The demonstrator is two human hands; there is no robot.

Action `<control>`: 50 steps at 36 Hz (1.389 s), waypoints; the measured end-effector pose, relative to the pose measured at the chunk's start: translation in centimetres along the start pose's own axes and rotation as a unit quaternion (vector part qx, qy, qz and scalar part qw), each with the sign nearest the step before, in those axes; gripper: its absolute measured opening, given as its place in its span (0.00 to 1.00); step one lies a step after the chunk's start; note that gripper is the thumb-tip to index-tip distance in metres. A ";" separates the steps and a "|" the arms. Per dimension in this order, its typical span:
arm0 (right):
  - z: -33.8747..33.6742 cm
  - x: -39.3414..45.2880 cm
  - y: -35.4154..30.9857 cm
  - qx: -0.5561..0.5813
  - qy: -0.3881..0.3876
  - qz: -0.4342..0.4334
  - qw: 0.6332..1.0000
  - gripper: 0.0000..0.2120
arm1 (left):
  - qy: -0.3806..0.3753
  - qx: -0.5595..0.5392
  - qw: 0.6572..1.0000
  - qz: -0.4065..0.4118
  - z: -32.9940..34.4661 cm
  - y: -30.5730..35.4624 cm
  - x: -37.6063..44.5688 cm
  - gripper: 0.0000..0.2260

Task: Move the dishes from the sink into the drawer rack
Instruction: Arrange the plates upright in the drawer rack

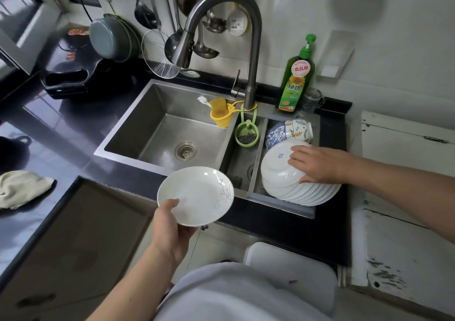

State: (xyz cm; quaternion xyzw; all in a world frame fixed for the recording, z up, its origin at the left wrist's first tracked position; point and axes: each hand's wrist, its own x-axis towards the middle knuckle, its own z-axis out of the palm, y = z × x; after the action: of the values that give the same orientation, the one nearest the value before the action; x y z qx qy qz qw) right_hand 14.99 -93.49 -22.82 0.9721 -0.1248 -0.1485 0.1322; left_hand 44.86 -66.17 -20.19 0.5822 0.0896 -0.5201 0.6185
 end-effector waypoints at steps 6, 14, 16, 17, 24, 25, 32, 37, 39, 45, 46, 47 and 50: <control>0.8 -1.6 -0.1 -0.033 0.009 -0.017 0.999 0.24 | -0.002 0.010 1.000 0.001 0.2 -0.1 0.5 0.17; 0.2 -1.1 -0.6 -0.056 0.114 0.079 0.989 0.10 | 0.001 0.013 1.000 0.007 0.2 -0.1 0.7 0.19; 0.0 -0.6 -0.5 -0.046 0.131 0.120 0.983 0.10 | -0.001 0.013 1.000 0.008 0.2 -0.1 0.6 0.19; -0.2 -0.3 -0.5 -0.032 0.136 0.145 0.980 0.10 | -0.001 0.012 1.000 0.008 0.1 0.0 0.6 0.19; -4.8 2.7 -4.7 0.222 0.279 0.362 0.861 0.15 | -0.001 -0.003 1.000 0.017 -1.0 0.6 0.3 0.17; -5.4 3.3 -5.6 0.280 0.311 0.399 0.816 0.15 | 0.003 -0.003 1.000 0.018 -1.3 0.7 0.2 0.17; -7.2 9.9 -14.6 0.770 0.291 0.473 0.313 0.28 | 0.083 -0.024 0.996 0.037 -6.9 0.8 -0.6 0.14; -7.6 12.6 -21.5 0.853 0.166 0.433 0.239 0.14 | 0.141 -0.048 0.987 0.055 -14.0 0.0 -2.9 0.13; -8.2 13.4 -23.9 0.867 0.115 0.414 0.252 0.12 | 0.155 -0.072 0.983 0.070 -16.7 -0.4 -4.5 0.10; -11.8 15.6 -32.0 0.874 0.003 0.332 0.356 0.14 | 0.223 -0.193 0.950 0.107 -26.4 -3.4 -10.1 0.28; -12.9 16.2 -34.5 0.869 -0.015 0.311 0.384 0.15 | 0.245 -0.221 0.937 0.114 -28.8 -4.2 -11.9 0.30; -13.8 16.7 -36.6 0.866 -0.030 0.293 0.404 0.15 | 0.265 -0.241 0.926 0.122 -30.8 -4.9 -13.2 0.31; -17.1 17.6 -44.4 0.863 -0.081 0.231 0.442 0.16 | 0.314 -0.277 0.897 0.140 -37.7 -7.4 -17.9 0.31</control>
State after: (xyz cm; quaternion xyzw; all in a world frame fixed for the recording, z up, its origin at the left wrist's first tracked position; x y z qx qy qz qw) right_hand 45.81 -53.24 -24.61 0.5027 -0.4188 -0.0057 -0.7562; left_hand 50.04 -24.23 -23.55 0.5266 0.3368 -0.1722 0.7613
